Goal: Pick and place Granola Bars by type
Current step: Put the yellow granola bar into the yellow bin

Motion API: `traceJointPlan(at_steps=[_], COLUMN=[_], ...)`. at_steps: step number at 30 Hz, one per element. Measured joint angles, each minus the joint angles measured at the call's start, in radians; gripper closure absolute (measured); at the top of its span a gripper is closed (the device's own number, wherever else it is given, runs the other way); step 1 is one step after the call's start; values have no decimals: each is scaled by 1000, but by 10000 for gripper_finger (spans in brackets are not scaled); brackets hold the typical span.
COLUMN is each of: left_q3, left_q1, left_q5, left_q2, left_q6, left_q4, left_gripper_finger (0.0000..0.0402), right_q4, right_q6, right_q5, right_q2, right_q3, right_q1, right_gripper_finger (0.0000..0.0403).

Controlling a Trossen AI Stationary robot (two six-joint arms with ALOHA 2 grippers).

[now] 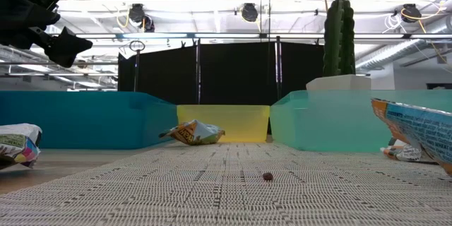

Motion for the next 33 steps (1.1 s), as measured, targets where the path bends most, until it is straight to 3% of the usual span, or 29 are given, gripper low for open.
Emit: traceJointPlan(at_steps=[9,14,29,33], left_q3=[0,0,0,0], left_q1=[0,0,0,0], left_q5=[0,0,0,0], left_q2=[0,0,0,0], left_q6=[0,0,-1,-1], left_q4=[0,0,0,1], left_gripper_finger=[91,91,92,91], right_q4=[-219,-222,-195,-191], right_q6=[-214,-289,-618,-639], right_q5=[-59,-129,-128,-127], right_q2=[-34,-33,-29,-9], right_q3=[-3,-47,-293,-373], right_q1=[73,75,41,49], right_gripper_finger=[99,99,109,110])
